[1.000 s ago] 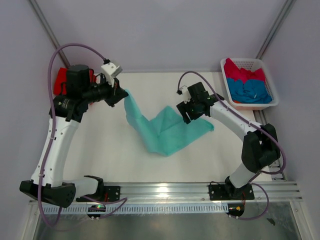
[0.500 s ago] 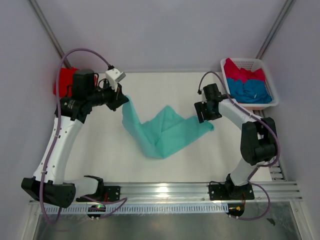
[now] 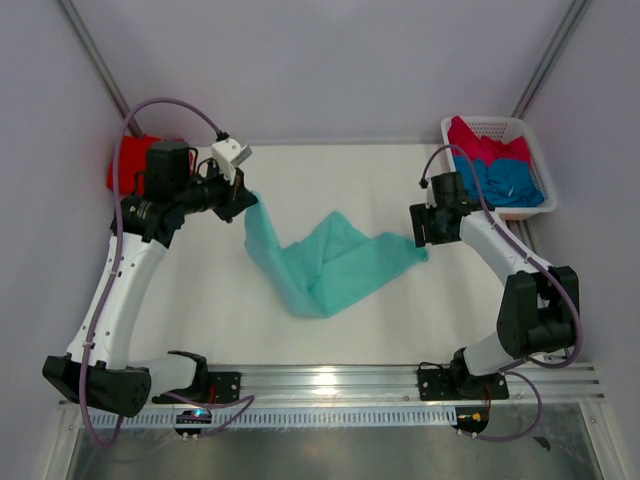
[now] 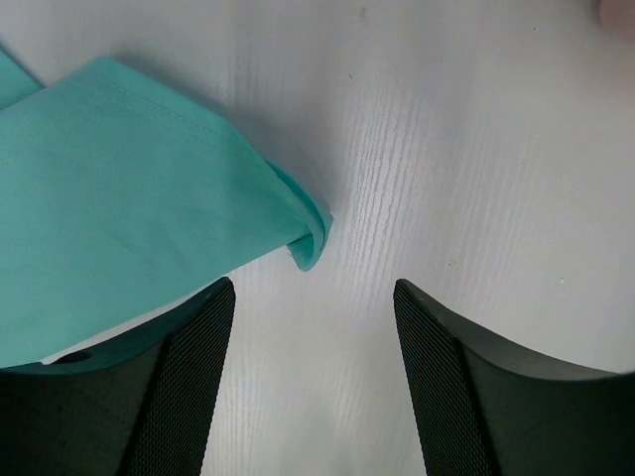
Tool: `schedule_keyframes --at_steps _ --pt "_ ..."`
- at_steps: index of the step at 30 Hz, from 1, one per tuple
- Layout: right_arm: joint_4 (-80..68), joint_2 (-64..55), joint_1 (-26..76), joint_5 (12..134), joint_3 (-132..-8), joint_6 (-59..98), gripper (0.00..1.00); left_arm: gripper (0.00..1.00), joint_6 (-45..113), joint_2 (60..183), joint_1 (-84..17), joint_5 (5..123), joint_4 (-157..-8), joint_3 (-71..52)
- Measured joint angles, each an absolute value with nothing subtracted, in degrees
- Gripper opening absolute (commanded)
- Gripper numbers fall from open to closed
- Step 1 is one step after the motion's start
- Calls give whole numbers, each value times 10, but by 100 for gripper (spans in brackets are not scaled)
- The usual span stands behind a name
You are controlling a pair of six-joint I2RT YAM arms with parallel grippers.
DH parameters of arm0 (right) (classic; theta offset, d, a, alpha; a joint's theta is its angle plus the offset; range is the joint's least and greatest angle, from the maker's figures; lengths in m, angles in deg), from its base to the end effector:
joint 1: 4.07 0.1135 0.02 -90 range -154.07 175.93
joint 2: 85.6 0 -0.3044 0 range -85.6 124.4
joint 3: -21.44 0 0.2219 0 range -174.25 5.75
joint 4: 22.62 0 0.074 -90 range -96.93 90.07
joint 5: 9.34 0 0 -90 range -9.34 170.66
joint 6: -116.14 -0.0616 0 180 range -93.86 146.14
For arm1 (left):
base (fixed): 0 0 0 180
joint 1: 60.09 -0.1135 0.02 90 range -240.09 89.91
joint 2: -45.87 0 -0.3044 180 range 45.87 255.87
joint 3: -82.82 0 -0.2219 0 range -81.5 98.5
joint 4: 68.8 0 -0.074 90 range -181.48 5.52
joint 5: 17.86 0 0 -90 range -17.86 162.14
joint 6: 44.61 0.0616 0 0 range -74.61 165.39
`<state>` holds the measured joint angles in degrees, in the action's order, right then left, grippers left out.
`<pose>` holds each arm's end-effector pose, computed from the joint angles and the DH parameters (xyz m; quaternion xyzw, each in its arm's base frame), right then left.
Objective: Fold and stack the t-shirts
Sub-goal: Flatten the tshirt out
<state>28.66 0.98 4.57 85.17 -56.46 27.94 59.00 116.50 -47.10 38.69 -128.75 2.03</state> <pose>0.2864 0.0386 0.2666 -0.0776 0.9620 -0.0225 0.2608 0.2077 -0.0828 0.4415 0.3292 0.7802 -0.2484 0.4702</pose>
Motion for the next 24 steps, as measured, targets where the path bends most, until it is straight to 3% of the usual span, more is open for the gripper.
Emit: schedule_keyframes --at_steps 24 --pt "294 51 9 754 -514 277 66 0 581 1165 -471 382 -1275 15"
